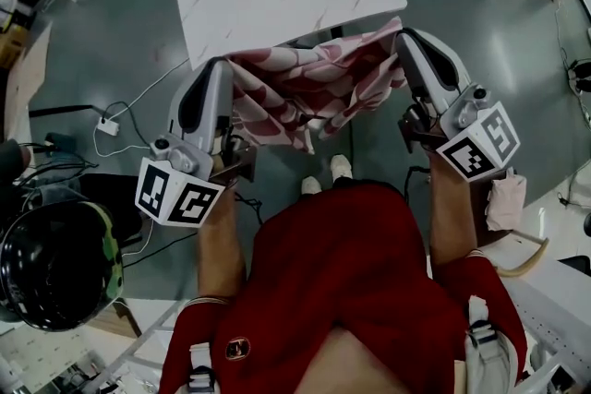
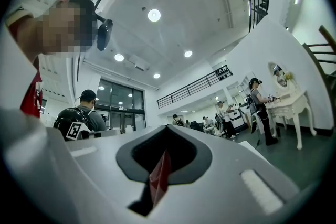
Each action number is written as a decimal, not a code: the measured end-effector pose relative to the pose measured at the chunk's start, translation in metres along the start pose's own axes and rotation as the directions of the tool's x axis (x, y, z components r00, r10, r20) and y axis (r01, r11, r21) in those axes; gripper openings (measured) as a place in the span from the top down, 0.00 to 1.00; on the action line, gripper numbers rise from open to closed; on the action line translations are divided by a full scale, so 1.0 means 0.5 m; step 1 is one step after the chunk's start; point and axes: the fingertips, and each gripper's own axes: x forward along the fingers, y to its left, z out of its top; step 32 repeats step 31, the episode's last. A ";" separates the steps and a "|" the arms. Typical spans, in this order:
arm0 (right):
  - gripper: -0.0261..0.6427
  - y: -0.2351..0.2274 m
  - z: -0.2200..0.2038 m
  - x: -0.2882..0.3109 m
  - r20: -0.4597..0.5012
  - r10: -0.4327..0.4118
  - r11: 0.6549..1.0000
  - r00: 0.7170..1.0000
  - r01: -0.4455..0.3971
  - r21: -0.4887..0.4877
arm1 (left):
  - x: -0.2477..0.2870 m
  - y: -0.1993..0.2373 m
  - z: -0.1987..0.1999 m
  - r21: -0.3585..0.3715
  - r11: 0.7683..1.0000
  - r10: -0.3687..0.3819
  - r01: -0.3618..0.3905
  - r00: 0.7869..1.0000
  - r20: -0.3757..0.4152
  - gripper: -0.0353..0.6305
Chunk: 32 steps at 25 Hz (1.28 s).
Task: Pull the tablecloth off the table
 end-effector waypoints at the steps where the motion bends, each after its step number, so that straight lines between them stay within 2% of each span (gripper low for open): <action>1: 0.94 -0.003 -0.003 -0.001 0.001 -0.001 1.000 1.000 0.001 0.000 | 0.000 0.001 -0.004 -0.002 1.000 -0.001 0.001 1.000 -0.002 0.94; 23: 0.94 -0.022 -0.021 -0.003 -0.025 -0.027 0.999 0.999 0.027 -0.030 | 0.017 0.007 -0.022 -0.034 0.999 -0.013 0.013 1.000 -0.001 0.94; 32: 0.94 -0.030 0.005 0.017 -0.027 -0.034 0.999 0.999 0.034 -0.032 | 0.036 0.014 0.004 -0.038 0.999 -0.014 0.014 1.000 -0.004 0.94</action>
